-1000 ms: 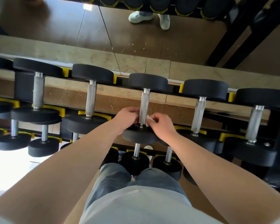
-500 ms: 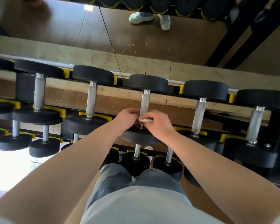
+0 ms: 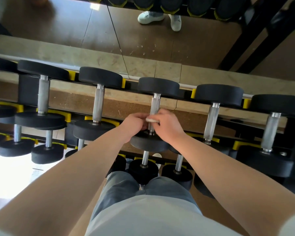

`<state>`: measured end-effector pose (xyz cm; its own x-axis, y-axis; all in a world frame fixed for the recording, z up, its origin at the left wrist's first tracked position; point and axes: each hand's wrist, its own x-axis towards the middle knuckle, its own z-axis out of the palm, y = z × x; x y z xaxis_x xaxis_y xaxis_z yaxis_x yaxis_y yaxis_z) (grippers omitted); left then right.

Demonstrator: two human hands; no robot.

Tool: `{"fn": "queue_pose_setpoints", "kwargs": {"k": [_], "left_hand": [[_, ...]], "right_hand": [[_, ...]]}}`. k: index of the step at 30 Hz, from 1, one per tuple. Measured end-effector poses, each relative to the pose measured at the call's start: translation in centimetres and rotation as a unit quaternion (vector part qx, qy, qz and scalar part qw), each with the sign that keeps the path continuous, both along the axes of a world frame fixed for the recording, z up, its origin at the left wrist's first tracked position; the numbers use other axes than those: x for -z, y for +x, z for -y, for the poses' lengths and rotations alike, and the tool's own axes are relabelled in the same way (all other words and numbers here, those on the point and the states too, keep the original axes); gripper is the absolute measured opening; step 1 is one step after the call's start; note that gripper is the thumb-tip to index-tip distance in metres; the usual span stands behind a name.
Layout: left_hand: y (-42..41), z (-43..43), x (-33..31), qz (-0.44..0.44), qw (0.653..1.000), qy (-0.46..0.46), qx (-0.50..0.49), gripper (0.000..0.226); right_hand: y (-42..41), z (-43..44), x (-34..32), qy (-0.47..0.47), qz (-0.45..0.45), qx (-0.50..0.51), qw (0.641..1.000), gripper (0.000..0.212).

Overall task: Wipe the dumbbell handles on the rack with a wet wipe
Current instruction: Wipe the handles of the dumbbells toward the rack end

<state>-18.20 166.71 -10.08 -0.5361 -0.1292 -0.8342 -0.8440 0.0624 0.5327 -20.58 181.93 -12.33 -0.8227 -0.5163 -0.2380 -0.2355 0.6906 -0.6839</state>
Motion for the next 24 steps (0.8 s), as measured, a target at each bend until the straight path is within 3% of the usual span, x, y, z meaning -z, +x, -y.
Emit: {"fn": "queue_pose_setpoints", "kwargs": {"k": [2, 5, 8, 10, 12, 14, 16, 18, 20, 22, 24], "left_hand": [[-0.2, -0.1, -0.1, 0.009, 0.999, 0.02, -0.031, 0.04], [-0.3, -0.1, -0.3, 0.017, 0.999, 0.014, -0.035, 0.039], [-0.2, -0.1, -0.2, 0.007, 1.0, 0.007, -0.019, 0.041], [-0.2, -0.1, -0.4, 0.006, 1.0, 0.011, -0.017, 0.043], [-0.4, -0.2, -0.4, 0.012, 1.0, 0.006, -0.023, 0.042], [-0.4, -0.1, -0.2, 0.015, 0.999, 0.002, -0.031, 0.04], [-0.1, 0.1, 0.2, 0.004, 1.0, 0.004, -0.021, 0.038], [0.1, 0.2, 0.2, -0.004, 0.999, 0.013, -0.032, 0.036], [0.2, 0.2, 0.3, -0.004, 0.999, 0.016, -0.048, 0.036], [0.2, 0.3, 0.4, -0.007, 0.999, 0.017, -0.039, 0.038], [0.2, 0.5, 0.5, -0.008, 0.999, 0.015, -0.031, 0.039]], "right_hand": [[0.0, -0.5, -0.1, 0.053, 0.041, -0.097, 0.993, 0.029], [-0.8, -0.3, -0.6, 0.116, -0.001, -0.152, 0.981, 0.03], [-2.3, 0.1, -1.2, 0.034, -0.043, 0.016, 0.998, 0.028], [-3.1, 0.4, -1.3, -0.012, -0.051, 0.124, 0.991, 0.026], [-3.0, 0.7, -1.1, -0.018, -0.059, 0.15, 0.987, 0.027], [-2.2, 0.5, -0.7, -0.018, -0.053, 0.111, 0.992, 0.027], [-1.5, 0.0, -0.7, 0.026, -0.025, -0.005, 0.999, 0.028], [-1.0, -0.1, -0.8, 0.1, 0.004, -0.136, 0.986, 0.029], [-0.7, -0.2, -0.9, 0.135, 0.011, -0.183, 0.974, 0.029], [-1.1, -0.1, -1.1, 0.109, -0.006, -0.124, 0.986, 0.029], [-2.2, 0.0, -1.3, 0.041, -0.02, 0.034, 0.998, 0.028]]}}
